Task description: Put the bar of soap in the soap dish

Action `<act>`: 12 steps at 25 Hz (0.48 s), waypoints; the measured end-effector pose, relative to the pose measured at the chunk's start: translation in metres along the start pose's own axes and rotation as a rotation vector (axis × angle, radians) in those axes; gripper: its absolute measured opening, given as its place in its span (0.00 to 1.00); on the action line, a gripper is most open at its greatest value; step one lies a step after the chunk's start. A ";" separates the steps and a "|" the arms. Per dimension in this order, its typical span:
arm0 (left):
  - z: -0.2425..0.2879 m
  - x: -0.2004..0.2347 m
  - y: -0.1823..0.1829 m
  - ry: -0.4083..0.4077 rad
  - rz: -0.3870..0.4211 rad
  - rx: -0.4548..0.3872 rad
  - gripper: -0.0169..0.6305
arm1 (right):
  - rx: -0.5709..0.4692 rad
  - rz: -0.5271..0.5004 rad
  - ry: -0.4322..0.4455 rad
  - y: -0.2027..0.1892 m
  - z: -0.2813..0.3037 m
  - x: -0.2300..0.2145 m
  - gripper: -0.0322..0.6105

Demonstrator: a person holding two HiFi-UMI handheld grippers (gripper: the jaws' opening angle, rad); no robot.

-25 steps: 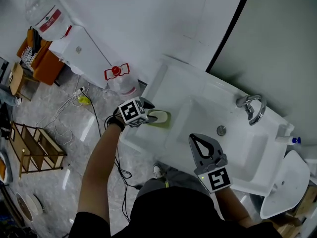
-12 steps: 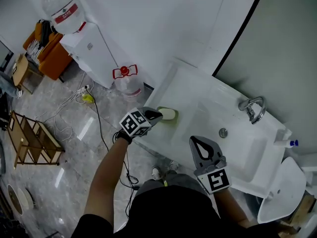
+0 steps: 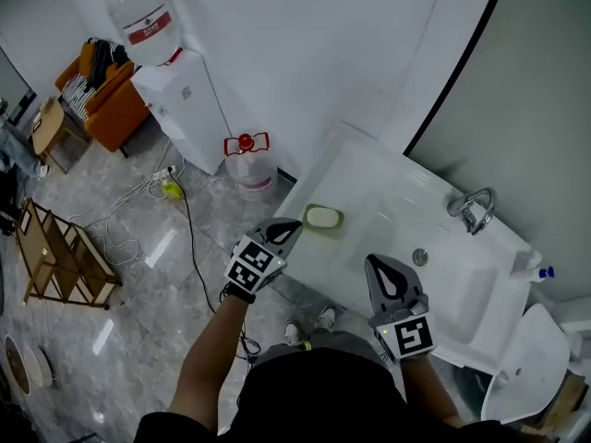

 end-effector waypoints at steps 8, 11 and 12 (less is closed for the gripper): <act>-0.063 -0.012 0.036 0.142 -0.012 -0.193 0.06 | -0.004 -0.012 -0.029 0.011 -0.008 0.009 0.07; -0.084 -0.025 0.054 0.163 0.006 -0.265 0.06 | -0.030 0.010 -0.030 0.017 -0.010 0.014 0.07; -0.092 -0.029 0.060 0.176 0.018 -0.289 0.06 | -0.039 0.013 -0.033 0.018 -0.011 0.015 0.07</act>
Point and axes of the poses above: the fingertips, and each gripper's own axes: z forward along the fingers, x to its left, y out of its top, the point moved 7 cm from there along -z, backward along the fingers, and after that the axes turned 1 degree about z, right-handed, at the moved point
